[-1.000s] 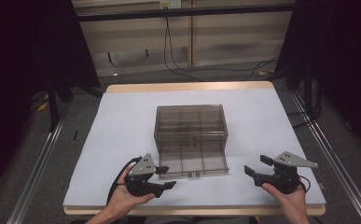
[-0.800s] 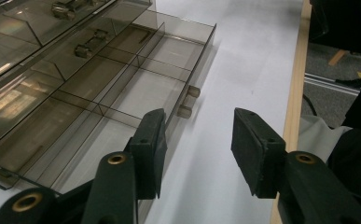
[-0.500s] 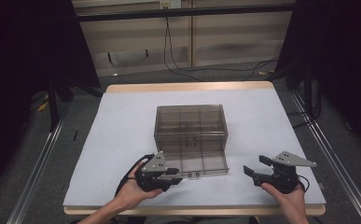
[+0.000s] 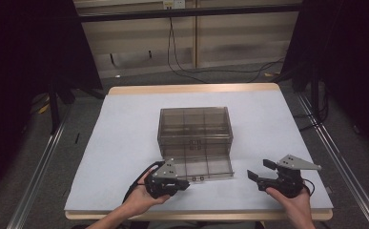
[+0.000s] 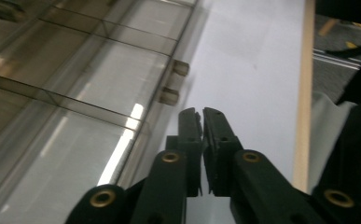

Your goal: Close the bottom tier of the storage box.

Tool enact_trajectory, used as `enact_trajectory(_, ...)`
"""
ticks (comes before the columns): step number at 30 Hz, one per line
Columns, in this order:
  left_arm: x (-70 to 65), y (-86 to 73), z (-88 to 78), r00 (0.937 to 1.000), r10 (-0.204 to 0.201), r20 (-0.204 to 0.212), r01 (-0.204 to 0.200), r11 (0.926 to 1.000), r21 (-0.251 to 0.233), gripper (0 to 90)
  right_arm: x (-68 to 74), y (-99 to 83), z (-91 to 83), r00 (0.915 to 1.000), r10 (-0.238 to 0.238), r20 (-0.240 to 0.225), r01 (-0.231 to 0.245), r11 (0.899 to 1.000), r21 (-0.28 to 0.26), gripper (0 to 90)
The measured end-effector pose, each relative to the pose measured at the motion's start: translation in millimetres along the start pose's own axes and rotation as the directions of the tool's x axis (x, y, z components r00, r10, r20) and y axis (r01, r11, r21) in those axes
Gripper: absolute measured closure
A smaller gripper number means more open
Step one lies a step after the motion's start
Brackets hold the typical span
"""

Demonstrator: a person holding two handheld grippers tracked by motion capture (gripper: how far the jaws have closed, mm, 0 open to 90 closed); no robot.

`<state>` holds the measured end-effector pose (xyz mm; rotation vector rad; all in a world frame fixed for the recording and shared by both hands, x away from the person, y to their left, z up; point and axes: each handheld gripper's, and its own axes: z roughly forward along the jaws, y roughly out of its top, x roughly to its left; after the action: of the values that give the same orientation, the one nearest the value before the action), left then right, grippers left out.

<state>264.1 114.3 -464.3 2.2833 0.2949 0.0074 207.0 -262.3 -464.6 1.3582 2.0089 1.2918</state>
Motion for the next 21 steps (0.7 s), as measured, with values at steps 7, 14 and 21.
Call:
enact_trajectory(7, 2.7, -6.4, 6.1, 0.9998, -0.002, -0.022, 0.002, 0.9997, 0.023, 90.0, 0.1, -1.3, -0.8, 0.9999, -0.006, 0.01, 0.006, 1.0, 0.008, 23.0)
enact_trajectory(14, 2.1, -8.1, 10.4, 0.9994, 0.007, -0.035, -0.006, 0.9991, 0.042, 90.0, 1.5, -1.2, 0.3, 0.9999, -0.012, 0.002, 0.012, 1.0, 0.013, 23.3)
enact_trajectory(21, 5.8, -7.4, 10.8, 0.9987, -0.007, -0.05, 0.009, 0.9987, 0.049, 90.0, 1.9, -1.1, 0.6, 0.9999, -0.013, -0.005, 0.013, 1.0, 0.016, 23.3)
